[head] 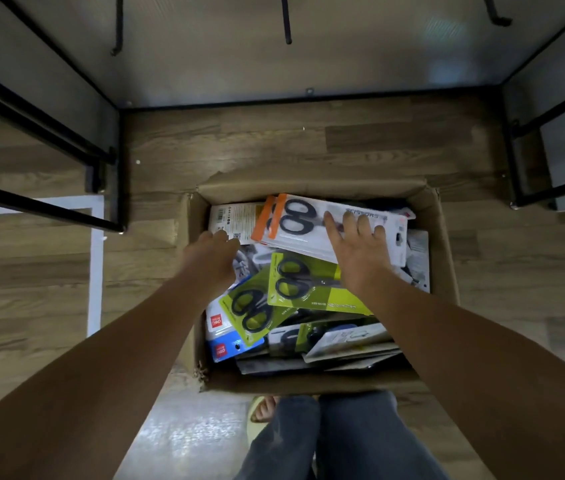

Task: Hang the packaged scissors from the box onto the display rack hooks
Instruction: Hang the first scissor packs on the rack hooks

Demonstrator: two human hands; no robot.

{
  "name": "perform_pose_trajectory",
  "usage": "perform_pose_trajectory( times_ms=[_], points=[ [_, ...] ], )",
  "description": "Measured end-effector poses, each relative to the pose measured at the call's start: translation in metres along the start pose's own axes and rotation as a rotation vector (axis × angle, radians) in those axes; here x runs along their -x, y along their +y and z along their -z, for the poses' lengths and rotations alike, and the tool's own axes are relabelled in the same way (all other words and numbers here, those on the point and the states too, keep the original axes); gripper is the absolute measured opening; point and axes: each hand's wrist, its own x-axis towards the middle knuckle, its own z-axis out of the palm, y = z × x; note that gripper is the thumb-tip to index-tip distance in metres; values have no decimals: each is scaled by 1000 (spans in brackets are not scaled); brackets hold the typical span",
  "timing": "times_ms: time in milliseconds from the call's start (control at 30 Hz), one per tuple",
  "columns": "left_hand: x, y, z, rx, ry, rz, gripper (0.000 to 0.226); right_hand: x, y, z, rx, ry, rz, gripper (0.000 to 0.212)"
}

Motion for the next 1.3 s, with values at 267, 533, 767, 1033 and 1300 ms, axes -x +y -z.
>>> perform_pose_trajectory(
  times_ms=[267,533,767,1033,1300],
  points=[
    [-1,-1,-6,236,-40,38,35,-21,9,8,35,88,-18,96],
    [4,5,3,290,-34,8,38,-26,14,31,-5,48,51,84],
    [44,2,55,560,48,212,32,27,33,98,-160,19,145,69],
    [125,-13,210,918,288,465,33,159,63,248,-181,111,200,67],
    [229,-19,413,1427,41,324,21,302,107,403,-161,505,344,58]
  ],
)
